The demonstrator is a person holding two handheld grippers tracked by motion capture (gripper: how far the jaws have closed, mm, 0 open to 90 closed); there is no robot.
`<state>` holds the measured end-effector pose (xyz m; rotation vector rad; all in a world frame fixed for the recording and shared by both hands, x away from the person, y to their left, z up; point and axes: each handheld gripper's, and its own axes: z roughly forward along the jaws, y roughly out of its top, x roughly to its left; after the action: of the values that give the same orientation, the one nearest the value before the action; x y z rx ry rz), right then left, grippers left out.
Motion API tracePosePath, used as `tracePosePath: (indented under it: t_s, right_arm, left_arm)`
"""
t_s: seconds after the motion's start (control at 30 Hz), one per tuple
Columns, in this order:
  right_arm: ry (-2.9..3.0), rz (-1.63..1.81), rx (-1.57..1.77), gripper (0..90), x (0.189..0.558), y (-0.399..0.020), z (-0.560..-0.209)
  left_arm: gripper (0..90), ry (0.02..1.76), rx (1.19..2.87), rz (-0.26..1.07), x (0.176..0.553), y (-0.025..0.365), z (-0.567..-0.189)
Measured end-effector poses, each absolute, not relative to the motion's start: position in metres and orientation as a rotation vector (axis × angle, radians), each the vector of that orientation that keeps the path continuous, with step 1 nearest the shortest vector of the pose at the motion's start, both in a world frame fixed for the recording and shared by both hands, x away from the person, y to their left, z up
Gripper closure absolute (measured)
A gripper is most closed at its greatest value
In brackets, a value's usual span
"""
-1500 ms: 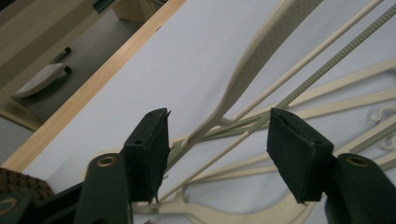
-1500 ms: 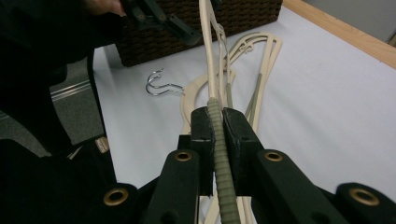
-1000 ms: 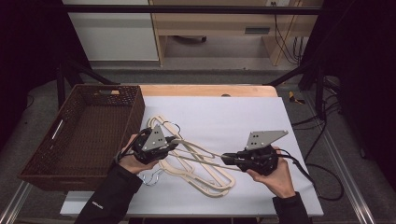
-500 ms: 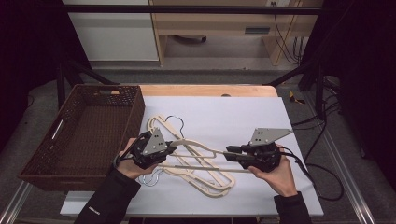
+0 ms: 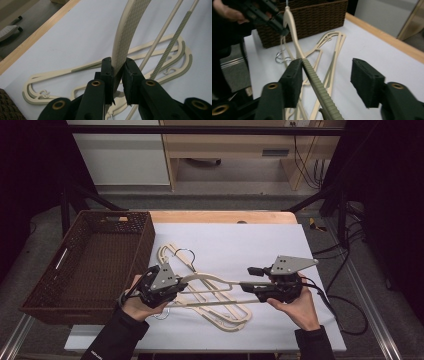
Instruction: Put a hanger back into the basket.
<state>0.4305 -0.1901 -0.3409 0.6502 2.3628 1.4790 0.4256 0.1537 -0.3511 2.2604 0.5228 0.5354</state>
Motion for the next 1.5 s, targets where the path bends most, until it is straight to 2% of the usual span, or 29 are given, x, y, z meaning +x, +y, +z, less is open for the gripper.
tracePosePath:
  t_s: [0.07, 0.1, 0.13, 0.17, 0.2, 0.37, 0.57, 0.63, 0.77, 0.8, 0.83, 1.1, 1.5]
  right_arm:
    - [2.29, 1.508, 0.66, 32.8, 0.431, -0.193, -0.34]
    - [2.29, 1.508, 0.66, 32.8, 0.431, -0.193, -0.34]
    - [2.227, 1.532, 0.664, 26.5, 0.431, -0.195, -0.339]
    - [2.227, 1.532, 0.664, 26.5, 0.431, -0.195, -0.339]
    - [2.179, 1.549, 0.67, 21.7, 0.431, -0.197, -0.338]
    - [2.074, 1.595, 0.675, 16.3, 0.43, -0.203, -0.334]
    - [2.028, 1.616, 0.703, 15.2, 0.43, -0.211, -0.326]
    - [2.029, 1.607, 0.708, 15.2, 0.43, -0.212, -0.327]
    - [2.049, 1.589, 0.726, 15.2, 0.43, -0.213, -0.333]
    - [2.061, 1.587, 0.744, 15.4, 0.431, -0.214, -0.337]
    - [2.061, 1.587, 0.744, 15.4, 0.431, -0.214, -0.337]
    - [2.082, 1.553, 0.832, 14.4, 0.428, -0.22, -0.351]
    - [2.058, 1.528, 0.928, 8.0, 0.422, -0.229, -0.361]
  left_arm:
    - [79.7, 0.547, 2.257, 0.533, 0.423, 0.151, -0.348]
    - [79.7, 0.547, 2.257, 0.533, 0.423, 0.151, -0.348]
    - [79.8, 0.56, 2.251, 0.531, 0.421, 0.148, -0.347]
    - [79.8, 0.56, 2.251, 0.531, 0.421, 0.148, -0.347]
    - [79.9, 0.574, 2.247, 0.532, 0.419, 0.146, -0.345]
    - [80.0, 0.585, 2.247, 0.519, 0.419, 0.145, -0.343]
    - [86.8, 0.627, 2.253, 0.499, 0.423, 0.144, -0.349]
    - [86.4, 0.673, 2.266, 0.573, 0.426, 0.145, -0.349]
    - [87.1, 0.692, 2.213, 0.465, 0.429, 0.154, -0.348]
    - [87.1, 0.703, 2.215, 0.531, 0.426, 0.152, -0.346]
    - [87.1, 0.703, 2.215, 0.531, 0.426, 0.152, -0.346]
    - [87.1, 0.714, 2.173, 0.591, 0.42, 0.161, -0.315]
    - [87.1, 0.729, 2.044, 0.608, 0.423, 0.201, -0.262]
